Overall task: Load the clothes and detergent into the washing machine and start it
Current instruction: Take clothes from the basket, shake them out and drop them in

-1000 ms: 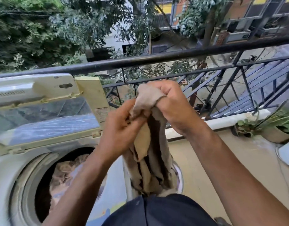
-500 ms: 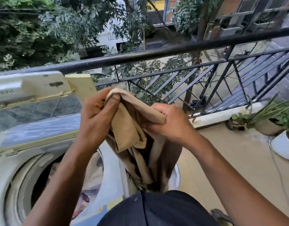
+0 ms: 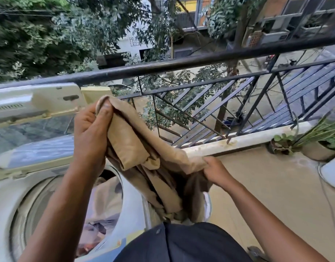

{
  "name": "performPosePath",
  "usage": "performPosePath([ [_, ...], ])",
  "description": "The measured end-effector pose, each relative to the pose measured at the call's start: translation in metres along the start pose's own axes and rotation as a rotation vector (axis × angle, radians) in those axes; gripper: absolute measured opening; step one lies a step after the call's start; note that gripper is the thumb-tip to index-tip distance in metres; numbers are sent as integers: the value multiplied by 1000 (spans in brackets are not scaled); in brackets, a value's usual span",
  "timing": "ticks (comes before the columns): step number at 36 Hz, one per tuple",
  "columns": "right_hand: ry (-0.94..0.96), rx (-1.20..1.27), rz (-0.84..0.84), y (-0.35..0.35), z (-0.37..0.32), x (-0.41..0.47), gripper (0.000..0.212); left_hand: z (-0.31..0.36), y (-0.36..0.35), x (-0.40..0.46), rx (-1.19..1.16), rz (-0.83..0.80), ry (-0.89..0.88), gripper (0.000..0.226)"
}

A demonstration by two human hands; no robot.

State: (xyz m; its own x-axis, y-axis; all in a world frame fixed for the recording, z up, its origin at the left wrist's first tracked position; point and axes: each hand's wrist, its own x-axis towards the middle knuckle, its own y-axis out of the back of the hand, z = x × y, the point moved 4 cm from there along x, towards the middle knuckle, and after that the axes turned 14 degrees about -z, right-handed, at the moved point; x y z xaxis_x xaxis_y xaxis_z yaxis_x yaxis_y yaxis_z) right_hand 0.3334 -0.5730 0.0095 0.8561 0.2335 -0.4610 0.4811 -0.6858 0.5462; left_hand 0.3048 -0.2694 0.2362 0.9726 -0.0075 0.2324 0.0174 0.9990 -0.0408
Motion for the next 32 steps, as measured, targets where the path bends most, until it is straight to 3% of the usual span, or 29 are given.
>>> performPosePath([
  [3,93,266,100,29,-45,-9,24,-11,-4,0,58,29,71,25],
  [7,409,576,164,72,-130,-43,32,-19,-23,-5,44,-59,148,10],
  [8,477,641,171,79,-147,-51,29,-22,-28,-6,54,-112,174,13],
  [10,588,681,167,90,-176,-64,27,-26,-35,-9,119,-216,219,50],
  [14,734,529,104,94,-220,-78,27,-28,-56,-13,340,-422,186,83],
  [16,786,349,92,89,-234,-82,24,-30,-68,-15,408,-474,164,75],
  [20,795,41,149,76,-239,-83,19,-37,-69,-9,442,-417,64,20],
  [24,763,-7,203,72,-224,-78,8,-38,-54,-8,323,-384,44,31],
  [26,739,42,180,70,-214,-74,12,-34,-50,-10,248,-411,40,20],
  [32,664,99,98,59,-175,-65,31,-20,-27,-8,97,-330,4,28],
])
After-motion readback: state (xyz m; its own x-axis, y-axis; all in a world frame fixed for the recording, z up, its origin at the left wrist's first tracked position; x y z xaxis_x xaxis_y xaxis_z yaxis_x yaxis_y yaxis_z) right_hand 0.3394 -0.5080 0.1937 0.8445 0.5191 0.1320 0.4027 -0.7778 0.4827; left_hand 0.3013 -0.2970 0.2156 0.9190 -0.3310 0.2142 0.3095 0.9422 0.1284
